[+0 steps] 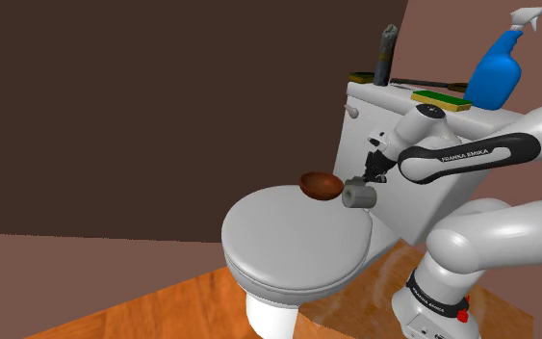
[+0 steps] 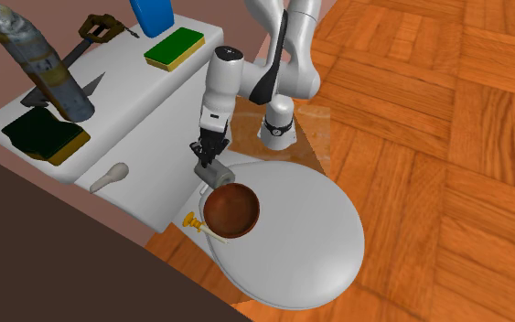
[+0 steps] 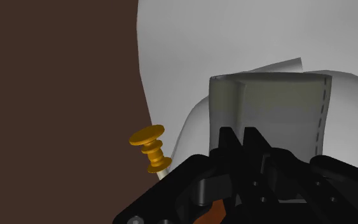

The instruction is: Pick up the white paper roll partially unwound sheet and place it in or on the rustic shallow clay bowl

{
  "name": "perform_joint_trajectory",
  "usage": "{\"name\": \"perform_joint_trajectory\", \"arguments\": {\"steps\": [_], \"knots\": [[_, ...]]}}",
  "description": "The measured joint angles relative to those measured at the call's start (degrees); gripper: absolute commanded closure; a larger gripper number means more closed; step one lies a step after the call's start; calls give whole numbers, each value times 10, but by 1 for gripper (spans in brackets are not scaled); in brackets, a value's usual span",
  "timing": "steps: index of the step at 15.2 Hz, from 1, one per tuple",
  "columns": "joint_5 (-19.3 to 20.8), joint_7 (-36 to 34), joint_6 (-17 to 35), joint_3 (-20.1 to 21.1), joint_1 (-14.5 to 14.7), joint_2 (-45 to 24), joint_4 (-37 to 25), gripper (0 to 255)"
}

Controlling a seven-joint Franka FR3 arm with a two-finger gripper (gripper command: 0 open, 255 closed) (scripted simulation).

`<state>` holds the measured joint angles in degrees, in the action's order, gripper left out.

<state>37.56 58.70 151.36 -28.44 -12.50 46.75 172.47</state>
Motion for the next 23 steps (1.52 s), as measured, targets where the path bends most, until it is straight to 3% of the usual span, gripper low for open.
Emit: {"name": "perform_joint_trajectory", "arguments": {"steps": [7, 11, 16, 23], "knots": [[-3, 7, 14, 7, -9, -10, 0, 255], [-29, 20, -14, -7, 9, 9, -2, 255], [-58, 30, -102, 8, 1, 64, -8, 255], [-96, 46, -174, 28, 7, 90, -39, 255]]}}
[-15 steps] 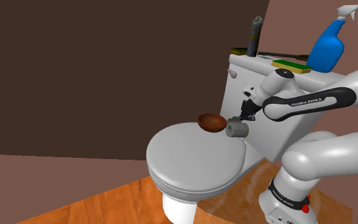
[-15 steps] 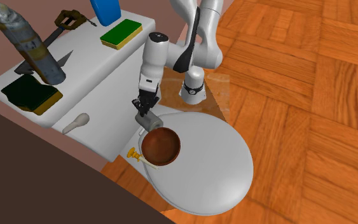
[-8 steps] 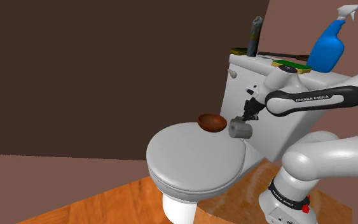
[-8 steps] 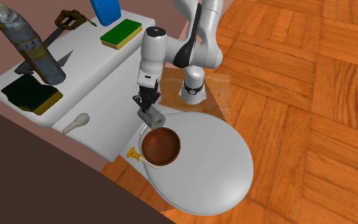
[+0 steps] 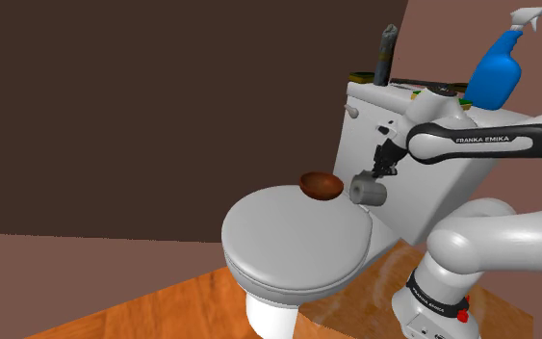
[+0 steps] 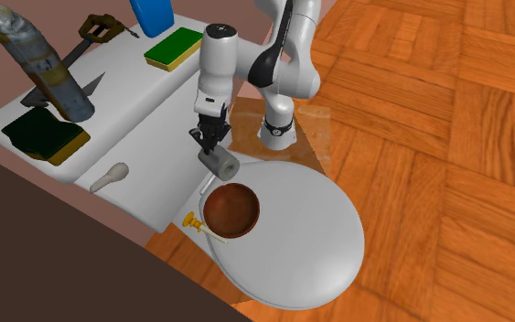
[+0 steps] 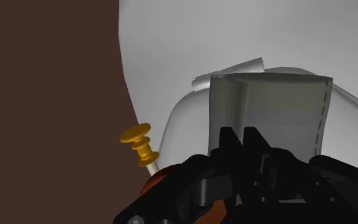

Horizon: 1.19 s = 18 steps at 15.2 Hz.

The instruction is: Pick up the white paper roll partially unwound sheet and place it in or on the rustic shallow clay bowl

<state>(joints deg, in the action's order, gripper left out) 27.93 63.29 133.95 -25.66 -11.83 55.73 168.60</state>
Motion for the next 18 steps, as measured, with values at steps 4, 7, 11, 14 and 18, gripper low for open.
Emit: {"name": "perform_joint_trajectory", "arguments": {"steps": [4, 7, 11, 14, 18], "knots": [[-15, 4, -27, 16, 6, 7, -33, 255], [-32, 9, -50, 24, 5, 14, -51, 255], [-42, 12, -81, 35, 7, 19, -94, 255], [-50, 15, -114, 41, 14, 13, -119, 255], [-63, -2, -120, 61, 28, 1, -160, 255]]}}
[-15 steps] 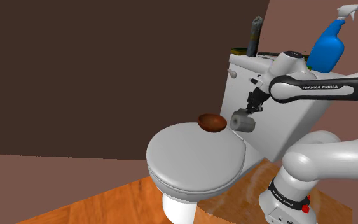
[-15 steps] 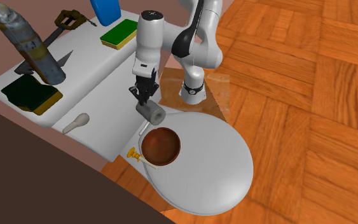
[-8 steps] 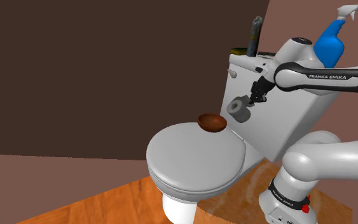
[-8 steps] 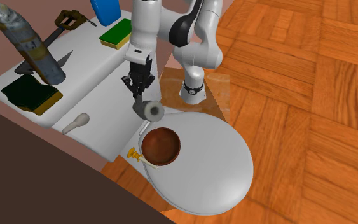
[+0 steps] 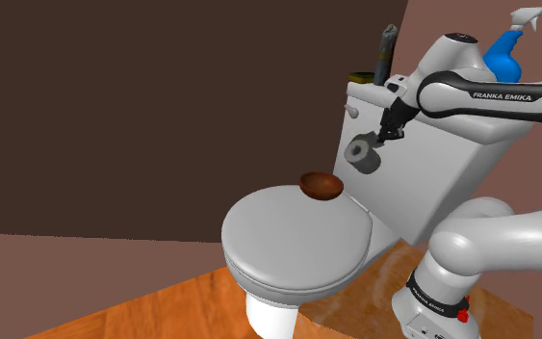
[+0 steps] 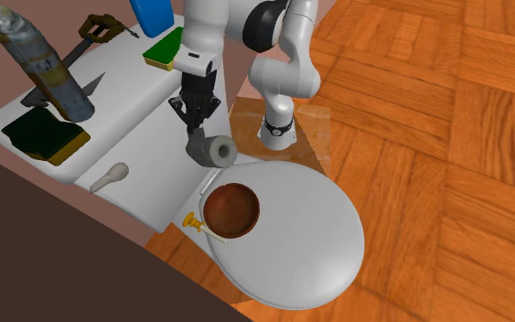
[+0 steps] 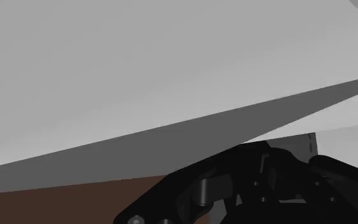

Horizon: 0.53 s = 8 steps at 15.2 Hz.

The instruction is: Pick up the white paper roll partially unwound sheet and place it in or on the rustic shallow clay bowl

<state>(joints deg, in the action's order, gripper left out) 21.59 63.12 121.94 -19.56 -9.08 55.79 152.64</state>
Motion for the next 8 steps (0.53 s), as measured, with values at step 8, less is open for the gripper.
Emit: {"name": "perform_joint_trajectory", "arguments": {"steps": [8], "knots": [[-43, -89, 13, 79, 54, -118, -91, 255]]}}
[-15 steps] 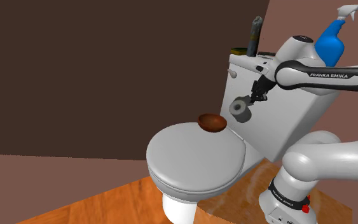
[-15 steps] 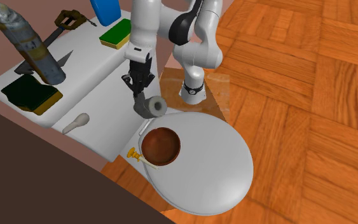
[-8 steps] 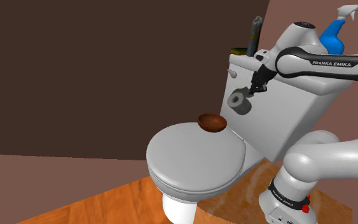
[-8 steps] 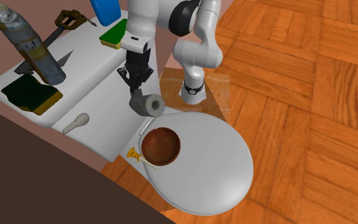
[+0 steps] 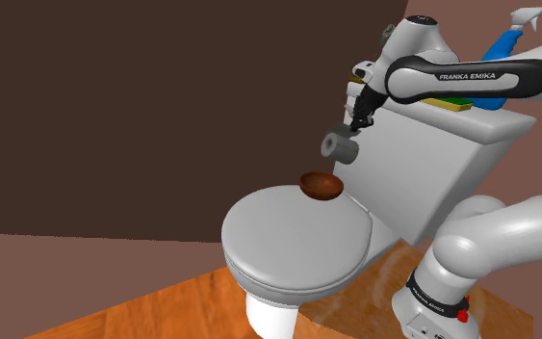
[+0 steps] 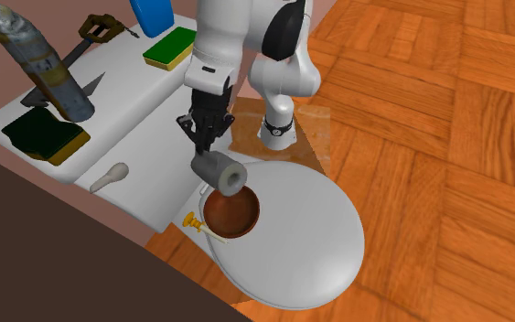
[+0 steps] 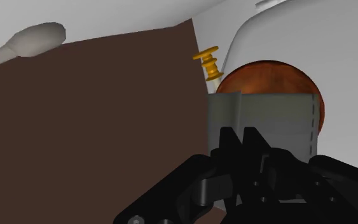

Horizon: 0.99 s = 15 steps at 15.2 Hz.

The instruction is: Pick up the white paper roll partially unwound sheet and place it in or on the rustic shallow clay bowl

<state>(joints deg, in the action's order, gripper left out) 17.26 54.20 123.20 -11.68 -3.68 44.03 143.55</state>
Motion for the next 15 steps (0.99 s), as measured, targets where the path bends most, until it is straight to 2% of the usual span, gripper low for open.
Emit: {"name": "perform_joint_trajectory", "arguments": {"steps": [2, 4, 15], "knots": [[-8, -16, -5, 15, 9, -31, -33, 255], [-11, -27, 2, 23, 13, -44, -37, 255], [4, -45, 85, 19, 7, -56, 36, 255]]}}
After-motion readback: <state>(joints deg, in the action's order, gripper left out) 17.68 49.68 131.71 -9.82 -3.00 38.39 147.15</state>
